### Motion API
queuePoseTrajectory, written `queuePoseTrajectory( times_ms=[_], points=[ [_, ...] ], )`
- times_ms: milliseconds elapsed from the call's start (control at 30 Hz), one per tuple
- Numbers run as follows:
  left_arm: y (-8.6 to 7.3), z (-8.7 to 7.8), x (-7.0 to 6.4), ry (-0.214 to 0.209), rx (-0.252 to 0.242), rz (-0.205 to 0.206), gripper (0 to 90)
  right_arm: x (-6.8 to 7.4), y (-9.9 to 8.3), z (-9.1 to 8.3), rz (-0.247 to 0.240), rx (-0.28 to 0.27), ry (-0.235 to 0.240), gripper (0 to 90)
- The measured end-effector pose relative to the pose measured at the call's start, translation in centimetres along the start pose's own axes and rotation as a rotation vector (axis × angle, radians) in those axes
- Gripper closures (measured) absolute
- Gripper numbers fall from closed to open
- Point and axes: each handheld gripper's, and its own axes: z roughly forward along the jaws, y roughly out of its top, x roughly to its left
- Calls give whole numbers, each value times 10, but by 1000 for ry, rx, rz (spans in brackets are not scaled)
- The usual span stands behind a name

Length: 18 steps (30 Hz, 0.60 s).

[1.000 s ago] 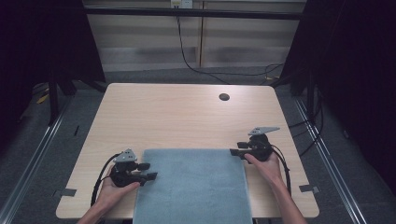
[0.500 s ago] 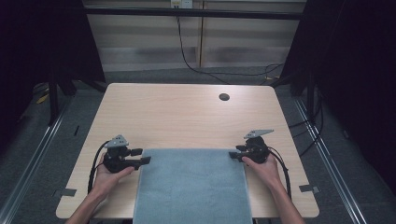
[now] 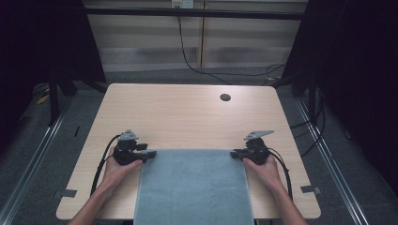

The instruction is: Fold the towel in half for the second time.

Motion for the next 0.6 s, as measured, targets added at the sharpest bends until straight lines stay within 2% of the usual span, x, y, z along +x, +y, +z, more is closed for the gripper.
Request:
queuePoseTrajectory(
  times_ms=[33,67,100,200,367,500,600],
  points=[
    [0,1,-1,35,19,22,530,0,0,0,7,2,-3,798],
    [-1,2,0,33,19,16,524,0,-1,0,12,0,-3,799],
    [-2,3,3,6,24,-7,529,0,-1,0,15,-2,-3,799],
    [-3,2,3,-9,21,-2,552,-1,-1,0,22,-4,5,800],
    [-6,3,-4,-41,22,43,751,-1,-1,0,29,-9,3,801],
    [-9,2,-2,-62,9,12,800,-1,-2,0,32,-14,3,811],
    [-8,0,-3,-56,8,7,811,0,-1,-2,38,-24,1,819]
  ],
)
